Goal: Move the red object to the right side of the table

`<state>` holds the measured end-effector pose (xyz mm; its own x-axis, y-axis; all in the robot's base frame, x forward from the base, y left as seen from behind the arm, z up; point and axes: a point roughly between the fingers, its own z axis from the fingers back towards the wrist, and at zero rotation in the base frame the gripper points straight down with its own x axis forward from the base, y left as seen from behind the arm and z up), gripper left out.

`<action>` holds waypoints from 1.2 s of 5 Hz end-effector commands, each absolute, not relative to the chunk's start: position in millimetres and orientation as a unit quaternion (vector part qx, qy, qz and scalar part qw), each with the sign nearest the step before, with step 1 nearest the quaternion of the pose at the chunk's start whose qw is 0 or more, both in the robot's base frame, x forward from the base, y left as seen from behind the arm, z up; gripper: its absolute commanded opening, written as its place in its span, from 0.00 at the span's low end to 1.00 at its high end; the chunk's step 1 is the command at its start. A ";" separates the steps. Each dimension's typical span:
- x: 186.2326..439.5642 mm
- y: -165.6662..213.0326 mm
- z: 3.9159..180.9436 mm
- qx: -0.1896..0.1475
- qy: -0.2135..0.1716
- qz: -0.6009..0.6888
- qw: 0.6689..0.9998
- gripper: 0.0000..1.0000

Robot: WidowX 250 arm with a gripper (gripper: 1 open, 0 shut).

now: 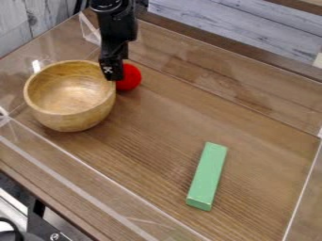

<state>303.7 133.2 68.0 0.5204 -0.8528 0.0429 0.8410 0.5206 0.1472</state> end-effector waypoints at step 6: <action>331.2 150.6 48.0 0.011 -0.097 -0.508 0.856 1.00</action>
